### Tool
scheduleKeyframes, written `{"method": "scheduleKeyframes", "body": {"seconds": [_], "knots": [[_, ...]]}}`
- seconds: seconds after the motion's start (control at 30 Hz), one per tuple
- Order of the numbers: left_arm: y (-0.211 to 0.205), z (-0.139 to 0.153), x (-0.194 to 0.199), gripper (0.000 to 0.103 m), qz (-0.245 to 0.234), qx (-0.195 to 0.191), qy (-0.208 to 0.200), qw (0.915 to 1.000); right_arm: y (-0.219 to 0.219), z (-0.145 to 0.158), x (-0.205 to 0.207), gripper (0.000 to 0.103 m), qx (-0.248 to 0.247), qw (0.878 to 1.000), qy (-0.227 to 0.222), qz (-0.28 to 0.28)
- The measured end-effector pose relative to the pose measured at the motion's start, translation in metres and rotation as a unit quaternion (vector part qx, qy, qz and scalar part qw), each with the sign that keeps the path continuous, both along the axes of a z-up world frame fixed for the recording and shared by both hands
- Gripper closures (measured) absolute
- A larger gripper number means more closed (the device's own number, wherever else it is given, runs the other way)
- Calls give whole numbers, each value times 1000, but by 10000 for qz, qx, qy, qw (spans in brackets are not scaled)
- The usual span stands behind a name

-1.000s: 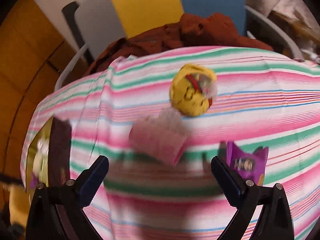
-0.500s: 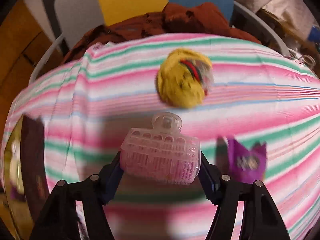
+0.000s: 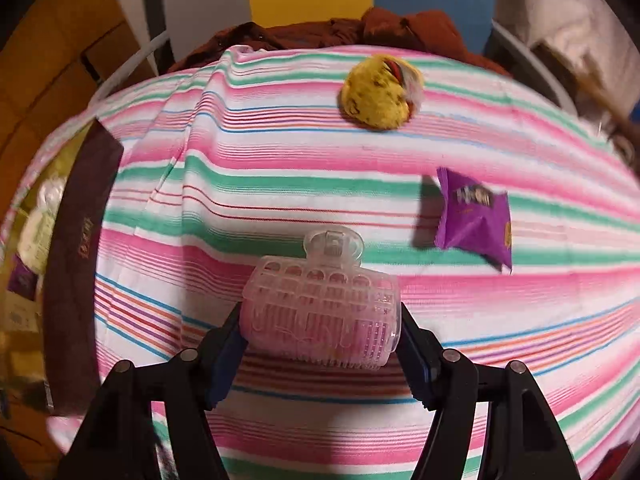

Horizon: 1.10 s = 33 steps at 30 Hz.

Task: Organize objects
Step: 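Lift the sponge with left tool while right tool grasps the pink hair roller, then drop the sponge in the tray with left tool while right tool drops roller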

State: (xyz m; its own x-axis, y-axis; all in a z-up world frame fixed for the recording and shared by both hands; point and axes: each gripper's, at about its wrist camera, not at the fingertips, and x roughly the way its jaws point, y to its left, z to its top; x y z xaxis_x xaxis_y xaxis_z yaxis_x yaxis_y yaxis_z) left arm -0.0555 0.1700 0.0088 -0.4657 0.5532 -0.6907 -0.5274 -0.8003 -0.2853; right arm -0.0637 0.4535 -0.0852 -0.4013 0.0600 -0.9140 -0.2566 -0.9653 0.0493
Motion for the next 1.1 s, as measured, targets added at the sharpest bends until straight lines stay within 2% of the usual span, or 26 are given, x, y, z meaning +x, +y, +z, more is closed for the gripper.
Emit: {"method": "scheduleKeyframes", "body": {"seconds": [0.13,0.3,0.67,0.9,1.1], "knots": [[-13,1,5,43,167,-123,123,9997,-11,11,4,34,136,9993,275,222],[-30,2,9,43,445,-360,304,9979,-13,21,11,34,81,9983,499,288],[-54,12,12,43,850,-585,635,9926,-24,29,6,34,161,9971,628,391],[-67,6,8,43,971,-631,540,9918,-48,47,14,34,96,9950,830,540],[-81,1,9,43,1085,-598,485,9911,-89,69,22,34,-86,9902,1152,787]]}}
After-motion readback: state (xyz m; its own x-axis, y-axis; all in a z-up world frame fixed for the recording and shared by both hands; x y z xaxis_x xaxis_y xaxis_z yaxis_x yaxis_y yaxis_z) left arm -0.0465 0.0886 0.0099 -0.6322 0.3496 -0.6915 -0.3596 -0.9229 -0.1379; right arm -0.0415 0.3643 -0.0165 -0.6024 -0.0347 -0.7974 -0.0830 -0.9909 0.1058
